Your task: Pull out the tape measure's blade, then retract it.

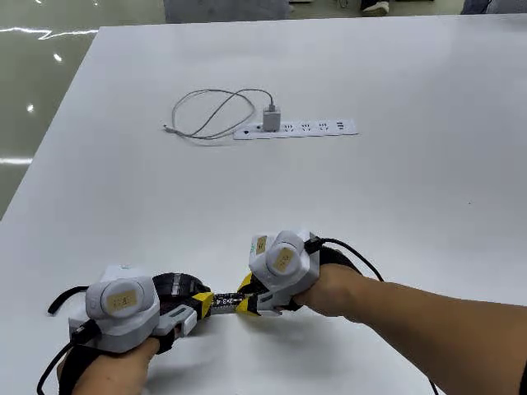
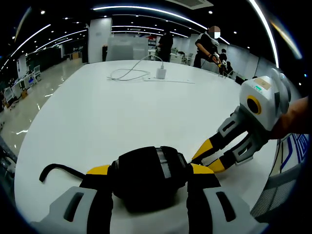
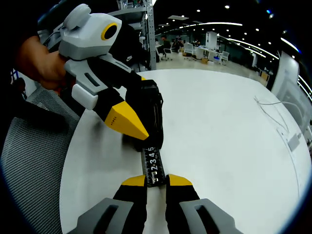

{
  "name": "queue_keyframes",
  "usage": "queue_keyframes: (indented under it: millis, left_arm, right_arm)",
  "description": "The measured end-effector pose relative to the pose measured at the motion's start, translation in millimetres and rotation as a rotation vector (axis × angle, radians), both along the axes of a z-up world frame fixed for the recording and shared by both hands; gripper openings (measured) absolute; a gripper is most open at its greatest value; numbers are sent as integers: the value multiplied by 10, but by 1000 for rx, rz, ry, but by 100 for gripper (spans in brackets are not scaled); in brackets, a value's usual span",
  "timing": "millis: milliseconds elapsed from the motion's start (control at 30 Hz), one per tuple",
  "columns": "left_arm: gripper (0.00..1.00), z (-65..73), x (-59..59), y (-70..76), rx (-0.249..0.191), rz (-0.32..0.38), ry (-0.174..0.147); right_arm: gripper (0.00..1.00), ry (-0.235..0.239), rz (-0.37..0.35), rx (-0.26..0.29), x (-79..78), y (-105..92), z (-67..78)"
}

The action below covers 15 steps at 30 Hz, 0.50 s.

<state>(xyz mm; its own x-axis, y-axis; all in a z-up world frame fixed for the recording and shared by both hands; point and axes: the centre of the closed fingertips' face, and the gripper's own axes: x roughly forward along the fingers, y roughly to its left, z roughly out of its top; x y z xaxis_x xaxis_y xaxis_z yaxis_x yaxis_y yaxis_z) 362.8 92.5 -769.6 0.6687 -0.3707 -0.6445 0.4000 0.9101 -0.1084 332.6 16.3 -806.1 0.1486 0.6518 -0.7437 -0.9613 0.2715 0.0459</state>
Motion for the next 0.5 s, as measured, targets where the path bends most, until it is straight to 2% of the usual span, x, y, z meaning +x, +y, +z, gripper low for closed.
queue_keyframes:
  millis: [500]
  left_arm:
    - [57, 3, -1, 2, -1, -1, 2]
  right_arm:
    - [10, 6, -10, 6, 1, 39, 2]
